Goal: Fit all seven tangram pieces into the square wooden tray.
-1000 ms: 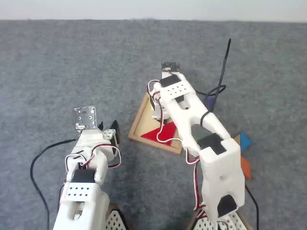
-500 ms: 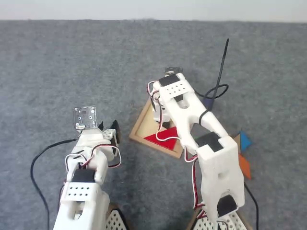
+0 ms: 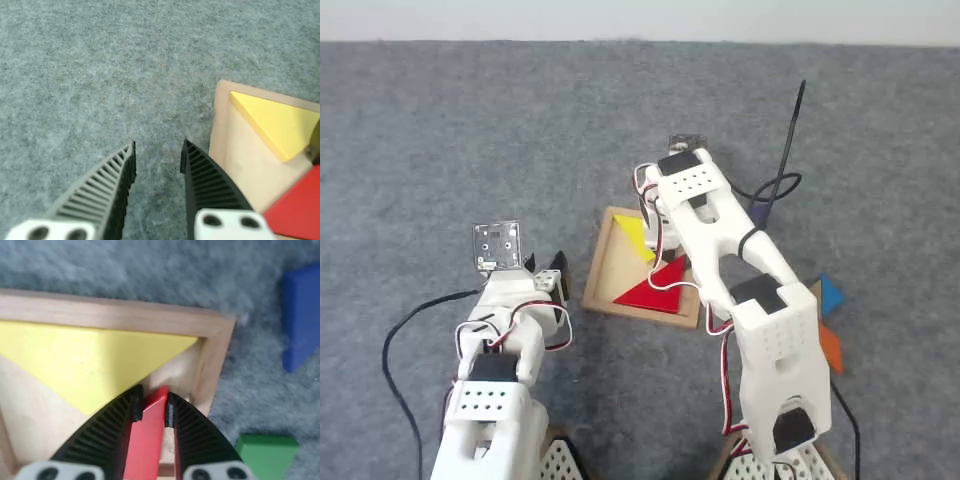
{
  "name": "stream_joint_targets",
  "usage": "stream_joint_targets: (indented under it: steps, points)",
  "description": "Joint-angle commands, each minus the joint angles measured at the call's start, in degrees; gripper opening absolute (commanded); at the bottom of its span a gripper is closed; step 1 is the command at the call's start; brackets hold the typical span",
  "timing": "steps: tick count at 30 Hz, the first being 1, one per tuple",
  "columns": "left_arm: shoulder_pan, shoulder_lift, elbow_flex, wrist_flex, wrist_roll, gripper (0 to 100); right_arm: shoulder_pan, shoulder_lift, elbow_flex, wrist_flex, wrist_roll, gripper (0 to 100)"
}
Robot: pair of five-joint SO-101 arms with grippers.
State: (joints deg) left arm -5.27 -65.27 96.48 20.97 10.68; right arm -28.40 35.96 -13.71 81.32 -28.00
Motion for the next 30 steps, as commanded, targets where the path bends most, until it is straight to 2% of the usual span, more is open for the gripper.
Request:
stream_joint_targets:
  steps: [1,9,15,24,30]
  points:
    - [-0.4,-0.8,-0.7,0.4,0.4,15,-1.5,-6.1,-2.0,-2.2,1.4,0.7]
    - [-0.4,-0.8,-0.7,0.4,0.4,15,-5.9,-10.9,-1.8,-3.9,4.4,0.7]
    - [-0.4,-0.8,-0.7,0.4,0.4,15,-6.4,-11.5,-2.0,-5.4,5.8,0.6]
    - [-0.4,-0.8,-0.7,0.4,0.4,15,-11.5,-10.9,-4.9,-13.1,17.9,0.6]
    - [-0.4,-0.8,-0.7,0.4,0.4,15,-10.6,-10.9,-6.3,-14.5,26.5,0.7]
